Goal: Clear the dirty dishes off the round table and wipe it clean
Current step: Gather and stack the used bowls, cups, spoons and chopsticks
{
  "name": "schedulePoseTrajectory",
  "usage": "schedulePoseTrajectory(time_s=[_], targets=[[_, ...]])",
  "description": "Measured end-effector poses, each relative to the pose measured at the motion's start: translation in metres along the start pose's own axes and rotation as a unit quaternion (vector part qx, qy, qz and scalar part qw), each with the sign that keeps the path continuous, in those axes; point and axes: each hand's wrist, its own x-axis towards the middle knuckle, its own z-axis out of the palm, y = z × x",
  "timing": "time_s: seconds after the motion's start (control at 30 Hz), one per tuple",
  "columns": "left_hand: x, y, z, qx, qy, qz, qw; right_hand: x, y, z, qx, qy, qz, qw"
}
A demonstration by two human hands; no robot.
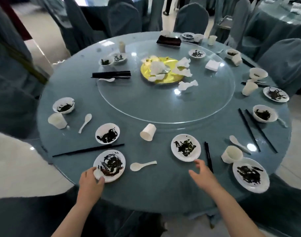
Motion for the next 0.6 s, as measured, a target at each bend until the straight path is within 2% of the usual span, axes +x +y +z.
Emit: schedulePoseTrajectory(time_s=[0.1, 0.2, 0.43, 0.5, 0.6], targets=[[0.005, 0.011, 0.006, -0.066, 0.015, -0.044, 0.997, 0.032, -0.008, 0.000, 0.027, 0.037, 0.016, 0.999], [0.014, 0.013, 0.012, -0.084, 0.028, -0.087, 0.992, 0.059, -0.012, 0.000, 0.053, 0.074, 0.034, 0.995], [0.024, 0.017, 0.016, -0.133, 0.055, -0.175, 0.974, 0.096, -0.012, 0.000, 0.016, 0.084, 0.056, 0.995], [0.026, 0.015, 0.019, -0.180, 0.058, -0.201, 0.961, 0.105, -0.011, -0.004, -0.010, 0.078, 0.058, 0.995], [0.028, 0.016, 0.021, -0.296, 0.059, -0.242, 0.922, 0.116, -0.006, -0.010, -0.056, 0.060, 0.054, 0.995]])
